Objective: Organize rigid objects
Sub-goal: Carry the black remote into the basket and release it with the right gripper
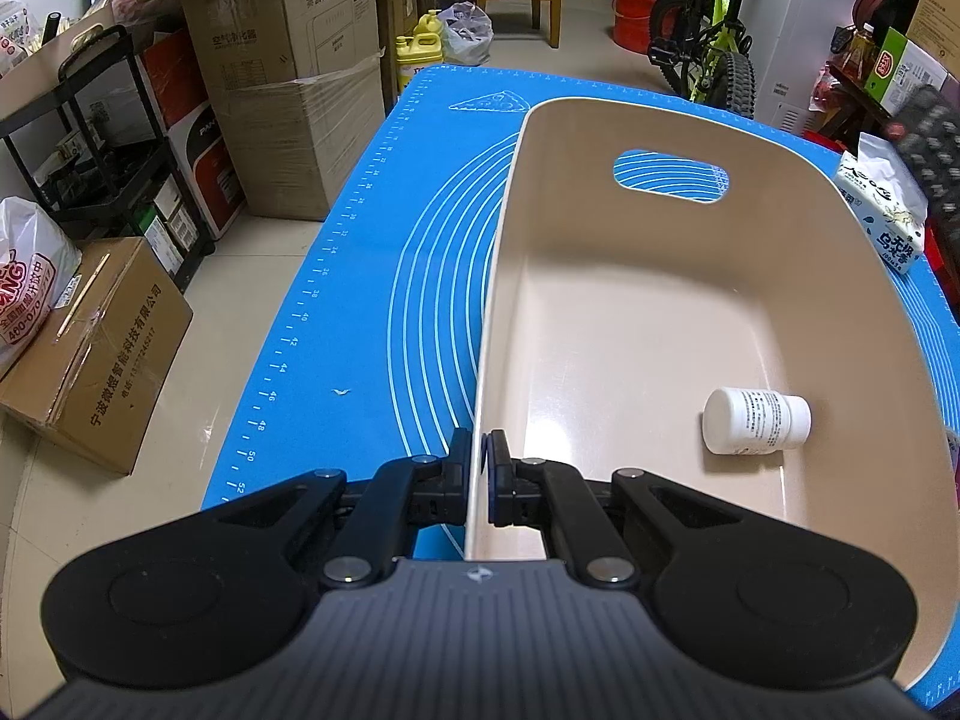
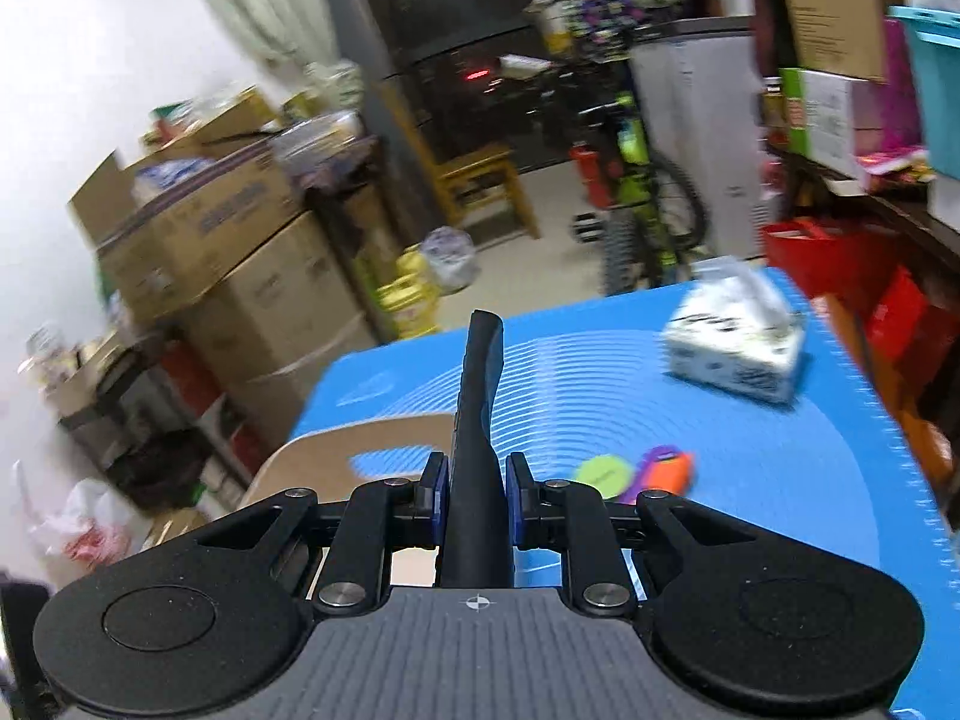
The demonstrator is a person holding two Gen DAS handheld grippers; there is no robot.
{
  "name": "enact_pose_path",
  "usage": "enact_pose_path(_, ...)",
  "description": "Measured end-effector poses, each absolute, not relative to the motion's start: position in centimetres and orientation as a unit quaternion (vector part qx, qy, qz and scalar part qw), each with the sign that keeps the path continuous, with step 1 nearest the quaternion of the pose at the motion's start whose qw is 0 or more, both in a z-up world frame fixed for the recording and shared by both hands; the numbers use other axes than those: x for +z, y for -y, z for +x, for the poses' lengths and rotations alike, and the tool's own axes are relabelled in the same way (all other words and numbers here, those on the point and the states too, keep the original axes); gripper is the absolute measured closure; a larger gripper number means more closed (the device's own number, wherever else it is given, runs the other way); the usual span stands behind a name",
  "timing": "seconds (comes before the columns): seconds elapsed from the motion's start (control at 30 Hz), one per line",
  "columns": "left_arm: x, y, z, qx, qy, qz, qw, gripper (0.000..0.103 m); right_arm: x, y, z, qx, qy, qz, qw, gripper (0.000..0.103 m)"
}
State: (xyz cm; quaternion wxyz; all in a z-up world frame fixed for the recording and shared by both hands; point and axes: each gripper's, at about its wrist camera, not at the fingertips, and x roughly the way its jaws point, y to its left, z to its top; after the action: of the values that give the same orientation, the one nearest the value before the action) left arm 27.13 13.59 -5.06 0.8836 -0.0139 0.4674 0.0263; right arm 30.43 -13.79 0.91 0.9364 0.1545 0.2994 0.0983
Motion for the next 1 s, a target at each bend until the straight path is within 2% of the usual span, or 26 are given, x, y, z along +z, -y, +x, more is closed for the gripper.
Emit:
enact_pose_path(0.43, -5.0, -13.5, 27.1, 0.027, -0.467, -0.014, 0.884, 0.097, -3.5, 4.8, 30.2, 0.17, -0.378, 0.08, 0.906, 0.073)
enact_pose_path(1.0, -5.1, -13.3, 27.1, 0.028, -0.469, -0.015, 0.883, 0.097, -7.6, 1.6, 31.4, 0.172, -0.471, 0.01, 0.865, 0.073)
